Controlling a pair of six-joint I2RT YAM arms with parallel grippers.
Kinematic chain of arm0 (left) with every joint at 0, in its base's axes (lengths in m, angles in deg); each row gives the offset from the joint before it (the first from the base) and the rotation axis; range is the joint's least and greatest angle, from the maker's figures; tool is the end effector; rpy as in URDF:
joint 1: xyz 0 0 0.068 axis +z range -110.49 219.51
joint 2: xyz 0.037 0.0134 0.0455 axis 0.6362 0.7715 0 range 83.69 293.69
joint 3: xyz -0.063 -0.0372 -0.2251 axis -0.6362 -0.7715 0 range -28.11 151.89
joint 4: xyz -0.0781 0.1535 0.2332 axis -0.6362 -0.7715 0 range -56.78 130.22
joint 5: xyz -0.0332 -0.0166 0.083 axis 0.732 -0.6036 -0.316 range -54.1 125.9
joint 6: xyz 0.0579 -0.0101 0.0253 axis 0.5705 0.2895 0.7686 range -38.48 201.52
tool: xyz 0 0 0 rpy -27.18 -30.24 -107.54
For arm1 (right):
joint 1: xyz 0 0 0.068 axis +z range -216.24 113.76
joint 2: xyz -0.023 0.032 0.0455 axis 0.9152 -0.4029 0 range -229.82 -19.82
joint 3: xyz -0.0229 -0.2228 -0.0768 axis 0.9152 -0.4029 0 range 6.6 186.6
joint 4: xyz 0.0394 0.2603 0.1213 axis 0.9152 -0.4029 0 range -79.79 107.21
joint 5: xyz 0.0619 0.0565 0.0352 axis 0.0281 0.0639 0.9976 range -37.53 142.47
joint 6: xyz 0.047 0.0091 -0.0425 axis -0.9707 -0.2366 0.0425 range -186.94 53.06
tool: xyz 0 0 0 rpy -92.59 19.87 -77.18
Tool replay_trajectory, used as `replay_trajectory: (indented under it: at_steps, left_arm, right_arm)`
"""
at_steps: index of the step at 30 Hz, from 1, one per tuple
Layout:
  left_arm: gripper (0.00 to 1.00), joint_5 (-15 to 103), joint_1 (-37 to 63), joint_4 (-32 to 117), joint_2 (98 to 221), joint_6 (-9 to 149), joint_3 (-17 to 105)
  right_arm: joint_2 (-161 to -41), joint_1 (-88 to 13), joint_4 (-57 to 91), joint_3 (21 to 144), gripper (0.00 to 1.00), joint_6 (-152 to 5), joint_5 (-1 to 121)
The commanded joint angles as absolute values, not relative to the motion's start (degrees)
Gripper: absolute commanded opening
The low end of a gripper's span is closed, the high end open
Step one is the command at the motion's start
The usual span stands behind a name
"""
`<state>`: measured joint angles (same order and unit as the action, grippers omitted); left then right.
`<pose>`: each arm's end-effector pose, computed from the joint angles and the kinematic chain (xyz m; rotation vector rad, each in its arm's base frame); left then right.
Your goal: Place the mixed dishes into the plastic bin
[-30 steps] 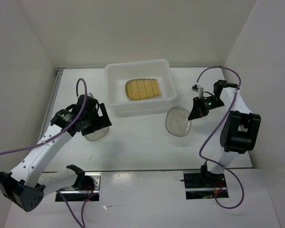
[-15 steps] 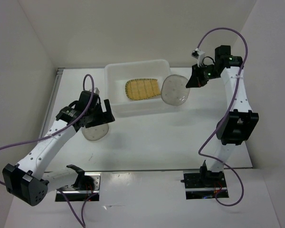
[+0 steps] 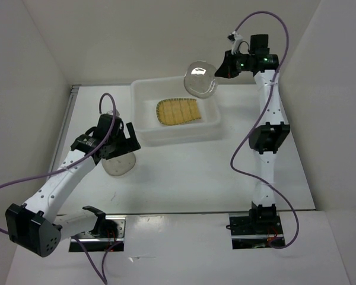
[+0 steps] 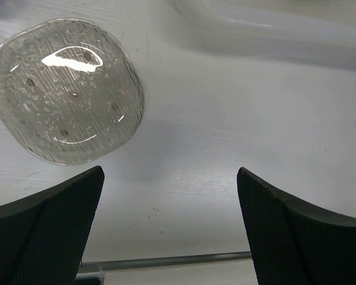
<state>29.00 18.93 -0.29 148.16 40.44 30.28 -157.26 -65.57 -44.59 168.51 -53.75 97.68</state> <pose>0.2708 -0.0954 0.2589 -0.4852 2.3586 -0.3664 0.4986 0.0410 0.3691 -0.6668 1.9849 0.7381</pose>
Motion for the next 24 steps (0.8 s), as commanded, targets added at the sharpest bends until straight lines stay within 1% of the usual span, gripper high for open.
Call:
replay_trajectory:
  at_steps: [1, 2, 6, 9, 15, 18, 21, 22, 24]
  left_arm:
    - [0.99, 25.3, 19.7, 0.6, 149.1, 38.3, 32.7]
    - [0.99, 24.1, 19.7, -0.2, 149.6, 37.8, 32.7]
    - [0.99, 22.9, 20.3, -0.7, 149.6, 36.4, 33.8]
    - [0.99, 22.4, 20.8, -0.7, 150.1, 35.2, 33.9]
    - [0.99, 21.8, 20.8, -2.7, 151.2, 34.0, 33.9]
    - [0.99, 21.8, 20.8, -4.1, 151.2, 32.9, 33.9]
    - [0.99, 21.2, 20.8, -5.9, 151.2, 32.3, 33.9]
    - [0.99, 21.2, 20.8, -5.9, 151.2, 32.3, 33.9]
    - [0.99, 21.2, 20.8, -6.4, 150.6, 31.0, 33.2]
  right_arm:
    - [-164.1, -62.1, -43.8, 176.1, 0.0, -60.4, 100.3]
    - [-167.6, -61.4, -43.8, 179.0, 0.0, -61.3, 101.0]
    - [-174.7, -59.9, -42.7, 185.0, 0.0, -64.5, 101.0]
    - [-178.4, -57.6, -41.0, 186.3, 0.0, -66.2, 99.7]
    - [-181.9, -54.9, -35.3, 186.3, 0.0, -69.1, 98.3]
    - [-183.2, -54.4, -34.7, 186.3, 0.0, -69.1, 94.0]
    - [-183.7, -53.3, -38.1, 186.3, 0.0, -66.3, 86.1]
    - [-184.3, -53.3, -38.8, 186.3, 0.0, -65.8, 81.7]
    - [-184.3, -52.8, -39.4, 186.3, 0.0, -65.8, 78.9]
